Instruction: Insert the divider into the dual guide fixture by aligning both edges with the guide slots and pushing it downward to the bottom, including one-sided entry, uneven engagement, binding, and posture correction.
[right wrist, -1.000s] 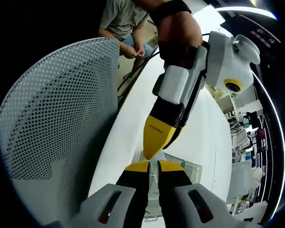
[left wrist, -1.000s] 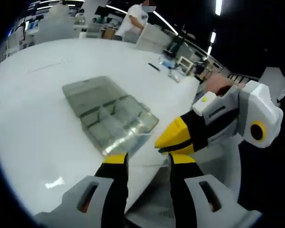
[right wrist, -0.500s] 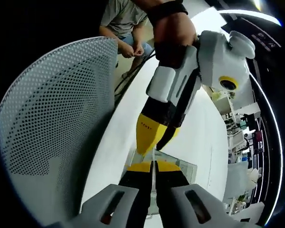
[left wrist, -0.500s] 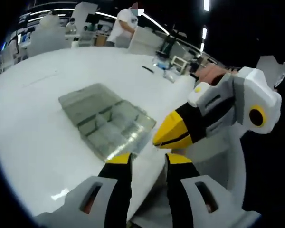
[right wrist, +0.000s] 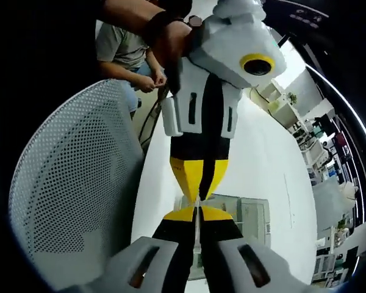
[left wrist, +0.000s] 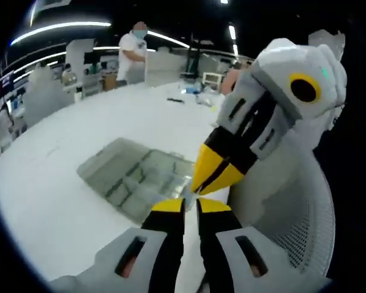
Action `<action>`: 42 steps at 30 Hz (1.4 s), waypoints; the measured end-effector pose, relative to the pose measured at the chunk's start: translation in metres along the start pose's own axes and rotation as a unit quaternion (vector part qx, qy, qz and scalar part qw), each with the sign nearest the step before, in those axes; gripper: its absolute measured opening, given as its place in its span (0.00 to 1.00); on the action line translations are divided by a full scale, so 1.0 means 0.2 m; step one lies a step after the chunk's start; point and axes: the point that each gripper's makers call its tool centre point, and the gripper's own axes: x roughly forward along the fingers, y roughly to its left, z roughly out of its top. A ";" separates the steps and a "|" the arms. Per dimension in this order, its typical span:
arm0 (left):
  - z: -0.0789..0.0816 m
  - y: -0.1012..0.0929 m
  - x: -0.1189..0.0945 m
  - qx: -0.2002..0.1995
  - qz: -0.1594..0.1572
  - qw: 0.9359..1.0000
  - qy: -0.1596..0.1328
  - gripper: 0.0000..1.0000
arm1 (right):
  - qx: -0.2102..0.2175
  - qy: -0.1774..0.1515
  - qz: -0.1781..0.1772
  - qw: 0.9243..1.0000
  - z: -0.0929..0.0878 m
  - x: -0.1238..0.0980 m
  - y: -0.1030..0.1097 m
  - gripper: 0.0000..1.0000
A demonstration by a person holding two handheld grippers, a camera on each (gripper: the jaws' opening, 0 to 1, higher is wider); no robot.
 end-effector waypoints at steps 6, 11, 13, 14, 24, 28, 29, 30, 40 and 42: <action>0.01 -0.01 0.00 0.048 -0.004 0.999 0.002 0.03 | 0.053 -0.044 0.026 0.997 0.04 -0.02 0.01 0.00; 0.01 -0.04 0.02 0.090 -0.016 0.996 0.013 0.01 | 0.050 -0.030 0.042 0.997 0.01 -0.02 0.02 0.00; 0.00 -0.05 0.03 0.114 -0.023 0.993 0.029 0.00 | 0.045 -0.019 0.054 0.997 0.00 -0.02 0.04 0.00; 0.00 -0.05 0.03 0.117 -0.023 0.992 0.031 0.00 | 0.042 -0.016 0.056 0.997 0.00 -0.01 0.04 0.00; 0.00 -0.04 0.04 0.110 -0.017 0.993 0.035 0.01 | 0.030 0.009 0.074 0.997 -0.03 0.00 0.04 0.00; 0.02 -0.02 0.03 0.075 -0.008 0.997 0.010 0.11 | 0.033 0.010 0.076 0.996 -0.04 -0.01 0.01 0.00; 0.02 -0.02 0.03 0.074 -0.005 0.997 0.005 0.12 | 0.037 0.011 0.080 0.996 -0.04 -0.01 0.00 0.00; 0.02 -0.01 0.03 0.076 -0.003 0.997 0.007 0.12 | 0.039 0.011 0.081 0.996 -0.05 -0.02 -0.01 0.00; 0.01 0.04 -0.03 0.034 0.027 0.999 -0.024 0.22 | 0.088 0.007 0.078 0.993 -0.15 -0.02 -0.11 0.00; 0.00 0.04 -0.03 0.026 0.030 0.999 -0.032 0.25 | 0.099 0.006 0.079 0.992 -0.16 -0.02 -0.14 0.00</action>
